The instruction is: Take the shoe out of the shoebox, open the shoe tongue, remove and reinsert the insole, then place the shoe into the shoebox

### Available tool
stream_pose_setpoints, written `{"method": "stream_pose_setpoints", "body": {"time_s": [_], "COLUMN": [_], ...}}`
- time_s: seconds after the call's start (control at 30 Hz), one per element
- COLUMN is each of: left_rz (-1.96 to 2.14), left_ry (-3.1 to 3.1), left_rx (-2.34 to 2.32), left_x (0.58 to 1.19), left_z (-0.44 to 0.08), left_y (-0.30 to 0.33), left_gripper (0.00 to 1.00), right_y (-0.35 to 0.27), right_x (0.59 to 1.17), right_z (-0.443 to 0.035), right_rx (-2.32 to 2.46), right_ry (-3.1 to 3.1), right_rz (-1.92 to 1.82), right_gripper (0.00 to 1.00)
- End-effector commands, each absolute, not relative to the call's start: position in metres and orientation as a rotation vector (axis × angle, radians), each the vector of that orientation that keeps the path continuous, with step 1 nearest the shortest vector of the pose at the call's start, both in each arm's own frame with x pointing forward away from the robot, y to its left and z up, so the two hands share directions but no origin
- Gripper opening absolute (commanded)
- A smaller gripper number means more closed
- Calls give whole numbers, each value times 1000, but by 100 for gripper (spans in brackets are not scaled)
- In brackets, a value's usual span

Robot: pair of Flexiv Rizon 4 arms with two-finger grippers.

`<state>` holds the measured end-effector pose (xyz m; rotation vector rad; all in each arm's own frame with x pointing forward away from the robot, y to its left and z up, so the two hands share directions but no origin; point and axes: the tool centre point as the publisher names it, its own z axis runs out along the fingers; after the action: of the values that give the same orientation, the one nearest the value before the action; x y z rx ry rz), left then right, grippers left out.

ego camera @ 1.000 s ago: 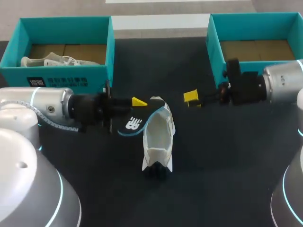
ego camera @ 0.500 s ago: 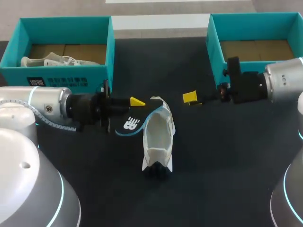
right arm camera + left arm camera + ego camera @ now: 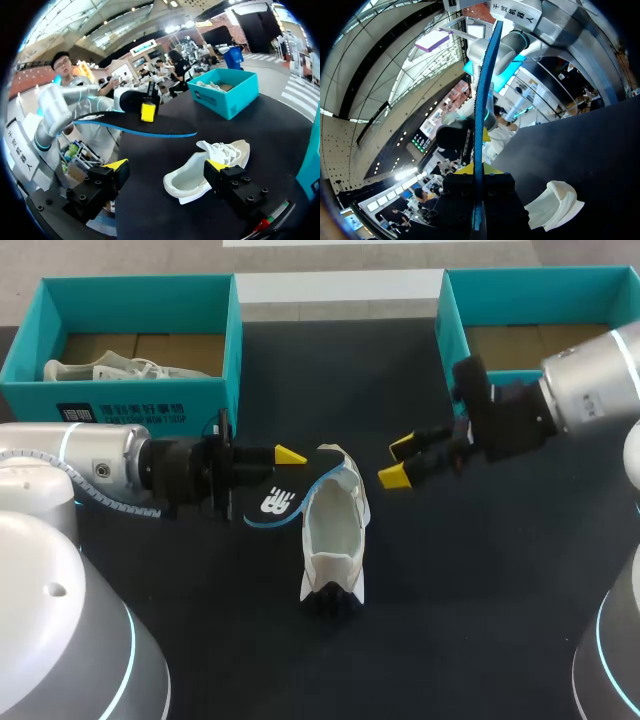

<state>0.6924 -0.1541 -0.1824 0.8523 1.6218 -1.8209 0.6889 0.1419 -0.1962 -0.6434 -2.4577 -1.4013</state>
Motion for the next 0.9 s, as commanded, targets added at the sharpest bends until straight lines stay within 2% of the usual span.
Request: {"method": "stream_pose_setpoints", "body": {"time_s": [0.03, 0.57, 0.9], "left_rz": [-1821, -1821, -1869], "left_ry": [1620, 1620, 1643], "left_rx": [851, 851, 833], "left_x": [692, 692, 662], "left_z": [-183, -183, -173], "left_y": [-154, -154, -144], "left_gripper": [0, 0, 0], "right_y": [145, 145, 151], "right_x": [694, 694, 696], "right_z": [-197, -197, -232], "right_rx": [-58, -58, -28], "right_ry": [-2809, -2809, -3047], "right_rz": [-1174, -1174, -1125], "right_gripper": [100, 100, 100]}}
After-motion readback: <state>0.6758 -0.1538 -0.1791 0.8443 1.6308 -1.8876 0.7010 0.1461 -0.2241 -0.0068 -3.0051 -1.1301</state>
